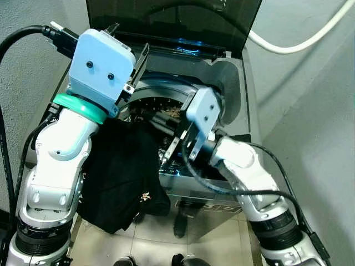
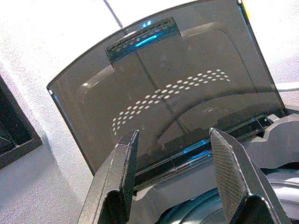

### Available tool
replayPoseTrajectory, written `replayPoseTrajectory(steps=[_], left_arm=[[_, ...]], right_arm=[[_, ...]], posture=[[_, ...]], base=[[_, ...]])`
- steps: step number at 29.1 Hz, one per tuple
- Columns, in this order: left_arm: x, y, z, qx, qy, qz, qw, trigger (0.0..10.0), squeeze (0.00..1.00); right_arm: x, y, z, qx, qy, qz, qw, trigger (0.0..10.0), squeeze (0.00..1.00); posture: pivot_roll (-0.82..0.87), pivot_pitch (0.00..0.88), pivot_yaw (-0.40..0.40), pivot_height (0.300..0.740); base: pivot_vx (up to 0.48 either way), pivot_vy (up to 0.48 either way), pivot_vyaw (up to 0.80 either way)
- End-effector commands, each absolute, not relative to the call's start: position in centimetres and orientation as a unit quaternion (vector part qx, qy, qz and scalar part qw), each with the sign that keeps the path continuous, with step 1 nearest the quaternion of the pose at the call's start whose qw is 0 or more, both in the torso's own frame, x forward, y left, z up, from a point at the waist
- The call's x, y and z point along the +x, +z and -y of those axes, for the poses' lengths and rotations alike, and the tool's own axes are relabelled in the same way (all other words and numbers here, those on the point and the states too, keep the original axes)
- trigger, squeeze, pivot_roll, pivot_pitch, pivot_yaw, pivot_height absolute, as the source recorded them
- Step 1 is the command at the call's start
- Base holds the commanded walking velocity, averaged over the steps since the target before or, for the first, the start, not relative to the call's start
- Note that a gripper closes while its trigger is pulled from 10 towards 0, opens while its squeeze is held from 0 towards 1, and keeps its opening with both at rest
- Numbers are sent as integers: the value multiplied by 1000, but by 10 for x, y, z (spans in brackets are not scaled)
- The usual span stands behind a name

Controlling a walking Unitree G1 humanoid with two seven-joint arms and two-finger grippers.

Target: Clothes washing

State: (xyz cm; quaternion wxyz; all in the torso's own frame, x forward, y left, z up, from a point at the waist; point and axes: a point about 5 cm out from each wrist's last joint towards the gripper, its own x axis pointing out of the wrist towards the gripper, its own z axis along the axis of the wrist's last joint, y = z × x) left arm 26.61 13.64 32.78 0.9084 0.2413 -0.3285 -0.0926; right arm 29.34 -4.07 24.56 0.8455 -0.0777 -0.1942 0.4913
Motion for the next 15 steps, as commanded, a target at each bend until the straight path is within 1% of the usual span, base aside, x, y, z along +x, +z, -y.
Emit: replayPoseTrajectory(steps=[1, 2, 4, 5, 6, 8, 9, 10, 11, 15], left_arm=[[265, 325, -136, 245, -90, 325, 909, 10000, 0], [265, 325, -136, 245, -90, 325, 909, 10000, 0], [265, 325, -137, 246, -90, 324, 909, 10000, 0], [265, 325, -137, 246, -90, 324, 909, 10000, 0], [265, 325, -137, 246, -90, 323, 909, 10000, 0], [265, 325, -137, 246, -90, 323, 909, 10000, 0], [265, 324, -138, 246, -90, 323, 909, 10000, 0], [265, 324, -138, 246, -90, 323, 909, 10000, 0], [265, 324, -138, 247, -90, 322, 910, 10000, 0], [266, 323, -137, 246, -92, 322, 910, 10000, 0]], right_arm=[[291, 244, 41, -76, 500, 192, 841, 10000, 1000], [291, 244, 41, -76, 500, 192, 841, 10000, 1000], [281, 240, 43, -92, 541, 181, 816, 10000, 1000], [281, 240, 43, -92, 541, 181, 816, 10000, 1000], [276, 239, 45, -98, 557, 176, 806, 10000, 1000], [276, 239, 45, -98, 557, 176, 806, 10000, 1000], [272, 238, 47, -103, 572, 172, 796, 10000, 1000], [272, 238, 47, -103, 572, 172, 796, 10000, 1000], [269, 238, 50, -113, 581, 169, 788, 10000, 1000], [266, 236, 50, -128, 588, 164, 782, 10000, 1000]], posture=[[119, 113, -34, 740], [119, 113, -34, 740], [121, 112, -34, 740], [121, 112, -34, 740], [121, 112, -34, 740], [121, 112, -34, 740], [121, 108, -32, 740], [121, 108, -32, 740], [115, 103, -30, 740], [115, 101, -28, 740]], base=[[0, 0, 0], [0, 0, 0], [0, 0, 0], [0, 0, 0], [0, 0, 0], [0, 0, 0], [0, 0, 0], [0, 0, 0], [0, 0, 0], [0, 0, 0]])
